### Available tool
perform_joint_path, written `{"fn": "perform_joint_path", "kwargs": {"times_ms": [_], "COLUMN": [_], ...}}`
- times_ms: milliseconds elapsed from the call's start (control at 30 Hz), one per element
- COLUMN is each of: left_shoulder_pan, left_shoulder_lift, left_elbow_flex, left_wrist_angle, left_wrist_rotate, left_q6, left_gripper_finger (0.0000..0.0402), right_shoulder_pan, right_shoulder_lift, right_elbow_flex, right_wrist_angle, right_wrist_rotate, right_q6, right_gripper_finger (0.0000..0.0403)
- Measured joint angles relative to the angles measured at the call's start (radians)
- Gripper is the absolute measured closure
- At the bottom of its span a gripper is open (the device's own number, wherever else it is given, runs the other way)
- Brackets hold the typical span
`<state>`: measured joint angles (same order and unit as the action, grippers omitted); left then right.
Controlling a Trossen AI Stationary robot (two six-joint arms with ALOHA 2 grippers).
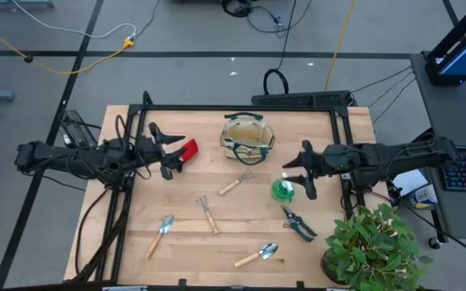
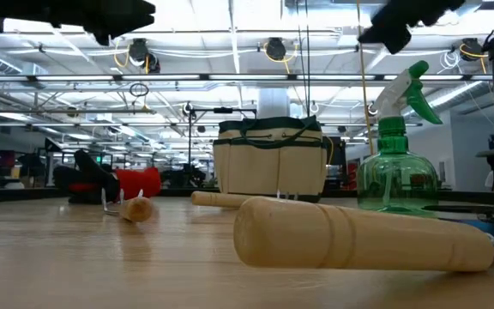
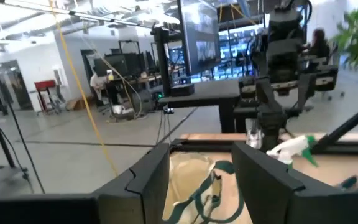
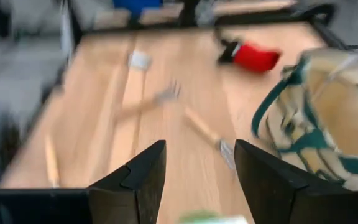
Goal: Pick & Place Garden tools in Gardening bag
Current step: Put the green spray bottle into the gardening bag
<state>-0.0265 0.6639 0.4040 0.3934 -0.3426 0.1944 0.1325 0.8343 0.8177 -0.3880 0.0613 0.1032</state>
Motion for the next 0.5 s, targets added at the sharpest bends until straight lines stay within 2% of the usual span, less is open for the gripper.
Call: {"fn": "perform_joint_path", "kwargs": {"times_ms": [100,200,400,500], "left_shoulder_pan": [0.000,0.000,0.000,0.000], "left_shoulder_lift": [0.028,0.050,0.085,0.098], "left_elbow_flex": [0.000,0.000,0.000,0.000], "left_wrist_angle": [0.003,0.007,0.007,0.007], "left_wrist_rotate": [0.000,0.000,0.000,0.000], "left_q6": [0.014,0.008,-0.032,-0.038], "left_gripper_finger": [0.0220,0.0220,0.0220,0.0220], "right_shoulder_pan": [0.010,0.000,-0.020,-0.021], "right_shoulder_lift": [-0.027,-0.042,-0.051,-0.035], "right_elbow_flex": [0.006,0.006,0.005,-0.018], "right_wrist_angle": [-0.109,-0.195,-0.296,-0.268], "right_wrist_rotate": [-0.014,-0.009,-0.007,-0.010], "right_q6": [-0.163,-0.248,-0.395,-0.447], "right_gripper_finger": [0.0218,0.0216,0.0216,0.0216]}}
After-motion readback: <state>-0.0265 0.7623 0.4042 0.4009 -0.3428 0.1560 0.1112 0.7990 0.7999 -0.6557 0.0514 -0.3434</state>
